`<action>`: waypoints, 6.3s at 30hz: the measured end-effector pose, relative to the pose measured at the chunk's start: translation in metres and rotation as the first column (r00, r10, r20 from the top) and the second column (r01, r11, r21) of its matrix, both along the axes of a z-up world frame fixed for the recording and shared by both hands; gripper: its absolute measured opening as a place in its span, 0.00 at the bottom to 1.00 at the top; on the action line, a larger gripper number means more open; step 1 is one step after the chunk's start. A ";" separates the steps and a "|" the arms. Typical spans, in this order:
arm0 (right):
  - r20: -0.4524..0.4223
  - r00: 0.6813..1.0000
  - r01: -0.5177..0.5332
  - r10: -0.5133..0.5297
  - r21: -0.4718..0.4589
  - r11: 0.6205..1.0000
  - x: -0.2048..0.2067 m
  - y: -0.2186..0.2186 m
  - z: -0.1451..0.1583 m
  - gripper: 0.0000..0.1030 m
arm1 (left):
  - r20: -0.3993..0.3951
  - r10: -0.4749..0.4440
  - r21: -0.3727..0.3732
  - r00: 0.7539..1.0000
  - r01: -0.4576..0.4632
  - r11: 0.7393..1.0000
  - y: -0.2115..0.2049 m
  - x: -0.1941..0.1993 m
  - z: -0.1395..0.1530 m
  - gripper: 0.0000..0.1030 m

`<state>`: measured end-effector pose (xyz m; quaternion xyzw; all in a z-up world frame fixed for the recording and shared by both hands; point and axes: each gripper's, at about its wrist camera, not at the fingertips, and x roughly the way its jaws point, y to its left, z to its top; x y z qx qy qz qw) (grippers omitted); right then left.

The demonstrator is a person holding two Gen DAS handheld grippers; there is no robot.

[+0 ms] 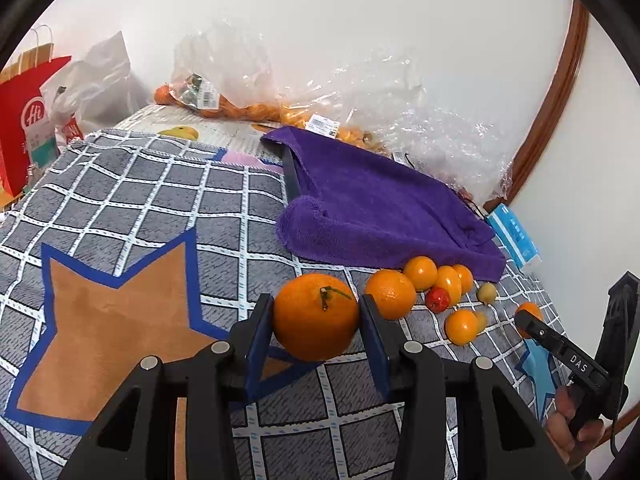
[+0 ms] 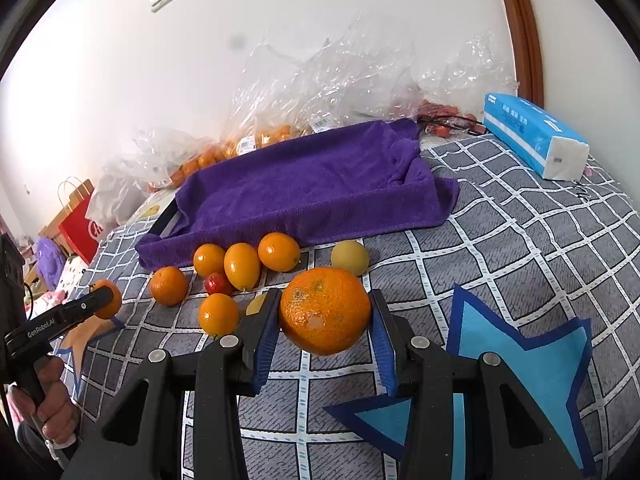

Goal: Organize fruits
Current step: 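Lift the held oranges off the bed with both grippers, then carry both oranges over the purple towel and open both grippers, then raise both open grippers away from the oranges on the towel, then grasp a yellow fruit with the right gripper while the left gripper grasps a large orange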

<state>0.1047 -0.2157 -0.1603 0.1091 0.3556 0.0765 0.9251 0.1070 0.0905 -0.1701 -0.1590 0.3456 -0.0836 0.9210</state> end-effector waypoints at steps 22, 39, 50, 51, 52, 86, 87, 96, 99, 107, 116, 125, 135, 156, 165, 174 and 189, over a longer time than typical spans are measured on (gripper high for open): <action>0.098 0.990 -0.100 0.105 -0.054 0.994 0.023 0.026 0.074 0.41 | 0.045 -0.003 -0.016 0.999 0.004 1.000 -0.007 0.021 0.069 0.39; 0.139 0.982 -0.122 0.127 -0.040 0.992 0.134 0.049 0.078 0.41 | 0.072 -0.010 -0.011 0.997 0.011 1.000 -0.029 0.141 0.081 0.39; 0.063 0.991 -0.113 0.115 -0.025 0.993 0.160 0.034 0.037 0.41 | 0.043 -0.012 -0.035 0.999 0.013 0.999 -0.032 0.156 0.042 0.39; 0.062 0.992 -0.107 0.109 -0.030 0.994 0.161 0.032 0.036 0.41 | 0.042 -0.011 -0.030 0.999 0.012 0.999 -0.033 0.157 0.041 0.39; 0.062 0.993 -0.103 0.105 -0.033 0.994 0.161 0.031 0.035 0.41 | 0.043 -0.008 -0.028 0.999 0.010 1.000 -0.033 0.158 0.040 0.39; -0.061 0.996 -0.061 0.059 -0.038 0.997 0.186 0.018 -0.012 0.41 | -0.019 -0.050 0.040 0.999 0.050 0.998 -0.053 0.176 0.001 0.39; -0.065 0.996 -0.062 0.059 -0.041 0.997 0.186 0.018 -0.013 0.41 | -0.021 -0.048 0.041 0.999 0.049 0.998 -0.053 0.176 0.001 0.39; -0.066 0.996 -0.064 0.060 -0.067 0.996 0.186 0.023 -0.016 0.42 | -0.033 -0.044 0.059 0.999 0.045 0.997 -0.054 0.179 -0.002 0.39; -0.056 0.997 -0.055 0.051 -0.069 0.996 0.185 0.022 -0.014 0.42 | -0.036 -0.043 0.069 0.998 0.046 0.997 -0.056 0.179 -0.002 0.39; -0.008 1.000 -0.017 0.016 -0.065 0.998 0.176 0.016 0.000 0.54 | -0.026 -0.053 0.032 0.998 0.054 0.998 -0.052 0.177 0.001 0.40; 0.055 0.998 -0.009 0.015 -0.108 0.994 0.163 0.021 0.012 0.56 | 0.000 -0.044 0.012 0.999 0.044 0.999 -0.048 0.172 0.006 0.50; 0.046 0.999 -0.006 0.012 -0.126 0.992 0.160 0.025 0.016 0.56 | 0.118 -0.006 0.017 0.993 0.004 1.000 -0.047 0.157 0.020 0.50; 0.008 1.000 0.015 -0.015 -0.077 0.997 0.161 0.019 0.022 0.56 | 0.140 0.007 0.007 0.990 -0.008 1.000 -0.045 0.149 0.029 0.50; 0.042 0.996 -0.068 0.075 -0.136 0.988 0.095 0.028 0.044 0.50 | 0.063 0.063 0.106 0.996 -0.070 0.992 -0.023 0.090 0.059 0.50; -0.068 0.993 -0.106 0.097 -0.134 0.985 0.073 0.017 -0.004 0.47 | -0.040 0.063 0.111 0.997 -0.058 0.992 -0.019 0.046 0.023 0.50; -0.088 0.992 -0.101 0.087 -0.162 0.982 0.071 0.019 -0.012 0.27 | -0.067 -0.048 0.095 0.997 0.054 0.994 -0.048 0.032 0.016 0.50; -0.132 0.989 -0.079 0.059 -0.157 0.984 0.074 0.014 -0.017 0.27 | -0.149 -0.073 0.187 0.986 0.101 0.977 -0.086 0.053 -0.012 0.51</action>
